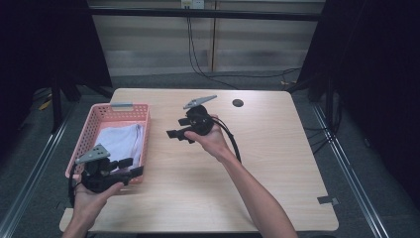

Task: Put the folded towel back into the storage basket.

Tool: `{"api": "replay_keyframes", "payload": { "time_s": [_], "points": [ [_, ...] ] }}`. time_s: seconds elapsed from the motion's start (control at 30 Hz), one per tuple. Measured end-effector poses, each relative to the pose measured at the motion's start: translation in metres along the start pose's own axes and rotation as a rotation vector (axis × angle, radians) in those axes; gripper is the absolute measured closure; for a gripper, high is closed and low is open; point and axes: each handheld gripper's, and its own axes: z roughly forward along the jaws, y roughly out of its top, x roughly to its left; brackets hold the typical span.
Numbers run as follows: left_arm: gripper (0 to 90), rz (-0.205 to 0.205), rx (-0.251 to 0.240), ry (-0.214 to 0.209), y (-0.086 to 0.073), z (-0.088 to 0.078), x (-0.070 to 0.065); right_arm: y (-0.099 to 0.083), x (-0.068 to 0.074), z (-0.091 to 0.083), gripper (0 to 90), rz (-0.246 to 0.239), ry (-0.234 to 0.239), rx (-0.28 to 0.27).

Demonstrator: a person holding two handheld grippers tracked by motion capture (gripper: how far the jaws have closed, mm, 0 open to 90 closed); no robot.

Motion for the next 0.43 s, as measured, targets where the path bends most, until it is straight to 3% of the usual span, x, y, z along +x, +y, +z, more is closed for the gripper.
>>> {"api": "replay_keyframes", "payload": {
  "time_s": [0.2, 0.43],
  "points": [
    [36.8, 0.013, 0.016, -0.034, -0.012, 0.022, -0.027, -0.032, 0.007, -0.028, 29.7, 0.005, 0.008, -0.035],
    [30.1, 0.053, 0.06, -0.054, -0.026, 0.041, -0.045, -0.068, 0.008, -0.056, 27.6, 0.03, -0.014, -0.045]
  ]
}}
